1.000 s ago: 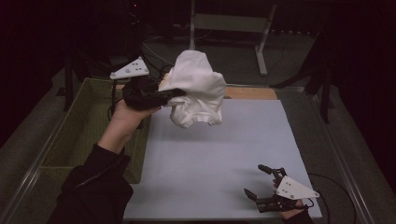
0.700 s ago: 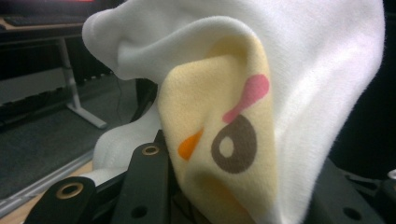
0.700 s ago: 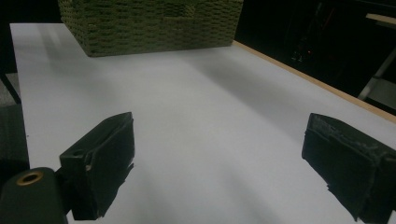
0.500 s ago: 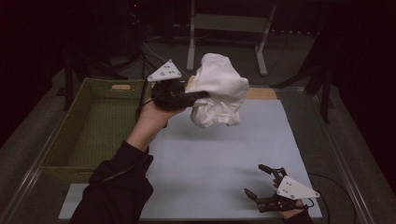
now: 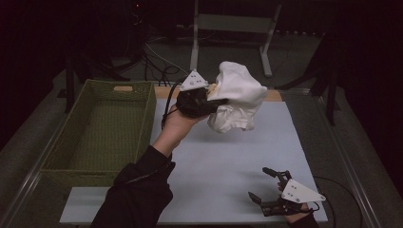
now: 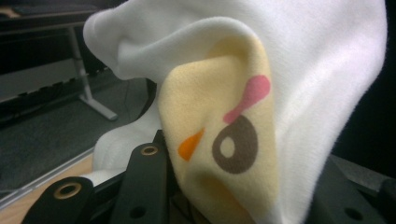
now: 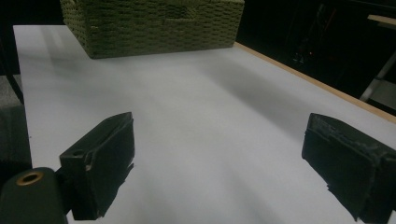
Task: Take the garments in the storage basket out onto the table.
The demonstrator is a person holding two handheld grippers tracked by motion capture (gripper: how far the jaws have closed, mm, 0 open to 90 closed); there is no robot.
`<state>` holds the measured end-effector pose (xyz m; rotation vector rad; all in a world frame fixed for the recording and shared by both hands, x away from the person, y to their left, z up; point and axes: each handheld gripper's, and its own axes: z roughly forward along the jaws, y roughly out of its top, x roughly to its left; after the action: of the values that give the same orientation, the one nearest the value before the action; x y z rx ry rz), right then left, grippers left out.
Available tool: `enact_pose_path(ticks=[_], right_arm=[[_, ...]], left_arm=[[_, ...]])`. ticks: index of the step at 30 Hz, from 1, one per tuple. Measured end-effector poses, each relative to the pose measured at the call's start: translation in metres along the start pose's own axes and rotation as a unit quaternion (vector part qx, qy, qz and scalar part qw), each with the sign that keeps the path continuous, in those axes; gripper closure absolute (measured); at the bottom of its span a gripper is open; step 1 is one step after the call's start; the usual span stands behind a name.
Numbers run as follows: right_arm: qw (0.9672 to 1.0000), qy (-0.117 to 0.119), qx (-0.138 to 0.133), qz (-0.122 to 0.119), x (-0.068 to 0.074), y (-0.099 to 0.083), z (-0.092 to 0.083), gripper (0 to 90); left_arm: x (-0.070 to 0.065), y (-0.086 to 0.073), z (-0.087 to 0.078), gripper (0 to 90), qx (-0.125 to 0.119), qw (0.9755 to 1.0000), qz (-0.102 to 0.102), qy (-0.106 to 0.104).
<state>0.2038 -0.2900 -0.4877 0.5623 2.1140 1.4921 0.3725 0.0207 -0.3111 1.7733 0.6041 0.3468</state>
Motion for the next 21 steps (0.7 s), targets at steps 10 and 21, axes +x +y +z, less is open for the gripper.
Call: enact_pose_path(ticks=[10,21], right_arm=[[1.0,0.001,-0.001,0.001,0.0,0.0,0.001,9.5],[1.0,0.002,-0.001,0.002,0.0,-0.001,0.0,9.6]], left_arm=[[-0.005,-0.024,0.034,62.1,0.061,0.9979,0.02,0.011],[-0.008,-0.044,0.068,33.5,0.111,0.9938,0.002,-0.005]])
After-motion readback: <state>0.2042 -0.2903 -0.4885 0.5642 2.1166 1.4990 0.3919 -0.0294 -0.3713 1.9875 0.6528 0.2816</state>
